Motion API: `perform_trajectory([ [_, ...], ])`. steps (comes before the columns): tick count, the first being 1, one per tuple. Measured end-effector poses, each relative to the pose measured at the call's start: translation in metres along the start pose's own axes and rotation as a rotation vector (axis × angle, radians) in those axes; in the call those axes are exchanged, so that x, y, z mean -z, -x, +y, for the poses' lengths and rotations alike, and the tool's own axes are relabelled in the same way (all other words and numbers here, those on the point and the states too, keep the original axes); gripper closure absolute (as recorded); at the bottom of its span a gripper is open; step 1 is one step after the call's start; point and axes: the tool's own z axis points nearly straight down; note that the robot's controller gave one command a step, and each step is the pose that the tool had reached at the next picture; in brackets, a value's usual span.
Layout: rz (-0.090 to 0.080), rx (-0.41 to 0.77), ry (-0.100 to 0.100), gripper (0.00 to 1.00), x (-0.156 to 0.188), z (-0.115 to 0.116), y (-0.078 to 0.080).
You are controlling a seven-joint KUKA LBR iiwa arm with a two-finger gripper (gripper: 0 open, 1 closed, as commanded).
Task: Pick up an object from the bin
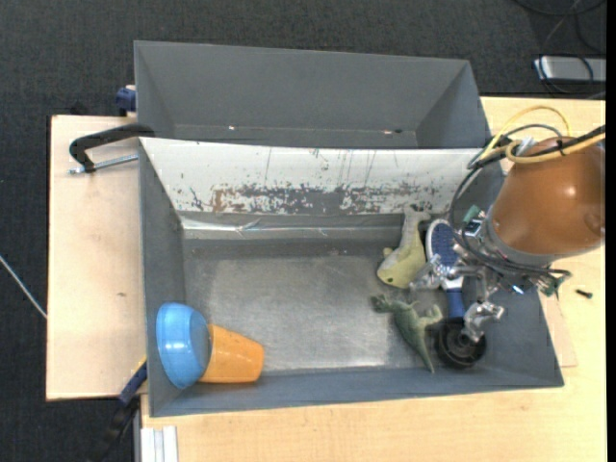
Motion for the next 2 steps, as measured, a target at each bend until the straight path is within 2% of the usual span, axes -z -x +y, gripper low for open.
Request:
perform_trajectory([
  [1,0.015,0.0,0.013,1.0,-0.004,0.003,-0.005],
  [2,0.011,0.436,0.015,1.0,0.078,0.004,-0.007],
])
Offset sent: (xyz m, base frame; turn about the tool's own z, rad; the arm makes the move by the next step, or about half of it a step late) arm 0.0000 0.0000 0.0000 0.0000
